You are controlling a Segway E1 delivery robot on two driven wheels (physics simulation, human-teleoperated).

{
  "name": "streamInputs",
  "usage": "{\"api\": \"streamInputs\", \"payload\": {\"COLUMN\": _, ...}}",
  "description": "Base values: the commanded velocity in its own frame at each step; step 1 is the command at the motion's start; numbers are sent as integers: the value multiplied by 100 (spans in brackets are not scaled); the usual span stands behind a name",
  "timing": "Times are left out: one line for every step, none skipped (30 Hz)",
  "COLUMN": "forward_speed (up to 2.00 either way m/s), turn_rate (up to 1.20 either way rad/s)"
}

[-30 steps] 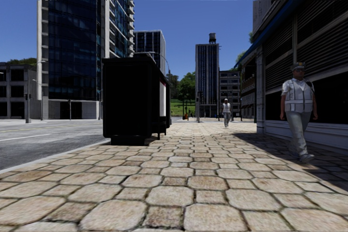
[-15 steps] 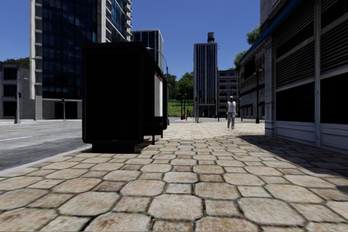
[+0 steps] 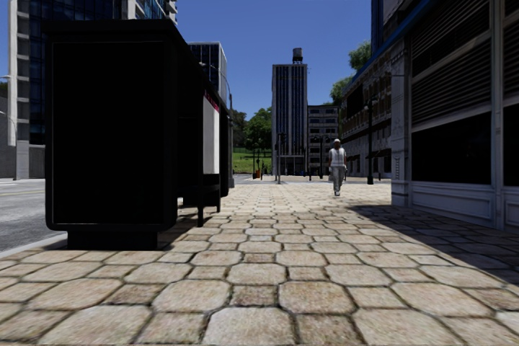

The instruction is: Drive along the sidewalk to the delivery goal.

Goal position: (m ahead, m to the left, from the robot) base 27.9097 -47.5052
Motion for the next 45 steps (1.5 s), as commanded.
{"api": "streamInputs", "payload": {"forward_speed": 200, "turn_rate": 0}}
{"api": "streamInputs", "payload": {"forward_speed": 200, "turn_rate": 0}}
{"api": "streamInputs", "payload": {"forward_speed": 200, "turn_rate": 0}}
{"api": "streamInputs", "payload": {"forward_speed": 200, "turn_rate": 0}}
{"api": "streamInputs", "payload": {"forward_speed": 200, "turn_rate": 0}}
{"api": "streamInputs", "payload": {"forward_speed": 200, "turn_rate": 0}}
{"api": "streamInputs", "payload": {"forward_speed": 200, "turn_rate": 0}}
{"api": "streamInputs", "payload": {"forward_speed": 200, "turn_rate": 0}}
{"api": "streamInputs", "payload": {"forward_speed": 200, "turn_rate": 0}}
{"api": "streamInputs", "payload": {"forward_speed": 200, "turn_rate": 0}}
{"api": "streamInputs", "payload": {"forward_speed": 200, "turn_rate": 0}}
{"api": "streamInputs", "payload": {"forward_speed": 200, "turn_rate": 0}}
{"api": "streamInputs", "payload": {"forward_speed": 200, "turn_rate": 0}}
{"api": "streamInputs", "payload": {"forward_speed": 200, "turn_rate": -34}}
{"api": "streamInputs", "payload": {"forward_speed": 200, "turn_rate": -34}}
{"api": "streamInputs", "payload": {"forward_speed": 200, "turn_rate": -80}}
{"api": "streamInputs", "payload": {"forward_speed": 200, "turn_rate": -97}}
{"api": "streamInputs", "payload": {"forward_speed": 200, "turn_rate": -105}}
{"api": "streamInputs", "payload": {"forward_speed": 200, "turn_rate": -106}}
{"api": "streamInputs", "payload": {"forward_speed": 200, "turn_rate": -106}}
{"api": "streamInputs", "payload": {"forward_speed": 200, "turn_rate": -97}}
{"api": "streamInputs", "payload": {"forward_speed": 200, "turn_rate": -12}}
{"api": "streamInputs", "payload": {"forward_speed": 200, "turn_rate": 0}}
{"api": "streamInputs", "payload": {"forward_speed": 200, "turn_rate": 0}}
{"api": "streamInputs", "payload": {"forward_speed": 200, "turn_rate": 0}}
{"api": "streamInputs", "payload": {"forward_speed": 200, "turn_rate": 0}}
{"api": "streamInputs", "payload": {"forward_speed": 200, "turn_rate": 0}}
{"api": "streamInputs", "payload": {"forward_speed": 200, "turn_rate": 0}}
{"api": "streamInputs", "payload": {"forward_speed": 200, "turn_rate": 0}}
{"api": "streamInputs", "payload": {"forward_speed": 200, "turn_rate": 0}}
{"api": "streamInputs", "payload": {"forward_speed": 200, "turn_rate": 0}}
{"api": "streamInputs", "payload": {"forward_speed": 200, "turn_rate": 0}}
{"api": "streamInputs", "payload": {"forward_speed": 200, "turn_rate": 0}}
{"api": "streamInputs", "payload": {"forward_speed": 200, "turn_rate": 0}}
{"api": "streamInputs", "payload": {"forward_speed": 200, "turn_rate": 0}}
{"api": "streamInputs", "payload": {"forward_speed": 200, "turn_rate": 0}}
{"api": "streamInputs", "payload": {"forward_speed": 200, "turn_rate": 0}}
{"api": "streamInputs", "payload": {"forward_speed": 200, "turn_rate": 0}}
{"api": "streamInputs", "payload": {"forward_speed": 200, "turn_rate": 0}}
{"api": "streamInputs", "payload": {"forward_speed": 200, "turn_rate": 0}}
{"api": "streamInputs", "payload": {"forward_speed": 200, "turn_rate": 0}}
{"api": "streamInputs", "payload": {"forward_speed": 200, "turn_rate": 0}}
{"api": "streamInputs", "payload": {"forward_speed": 200, "turn_rate": 0}}
{"api": "streamInputs", "payload": {"forward_speed": 200, "turn_rate": 0}}
{"api": "streamInputs", "payload": {"forward_speed": 200, "turn_rate": 0}}
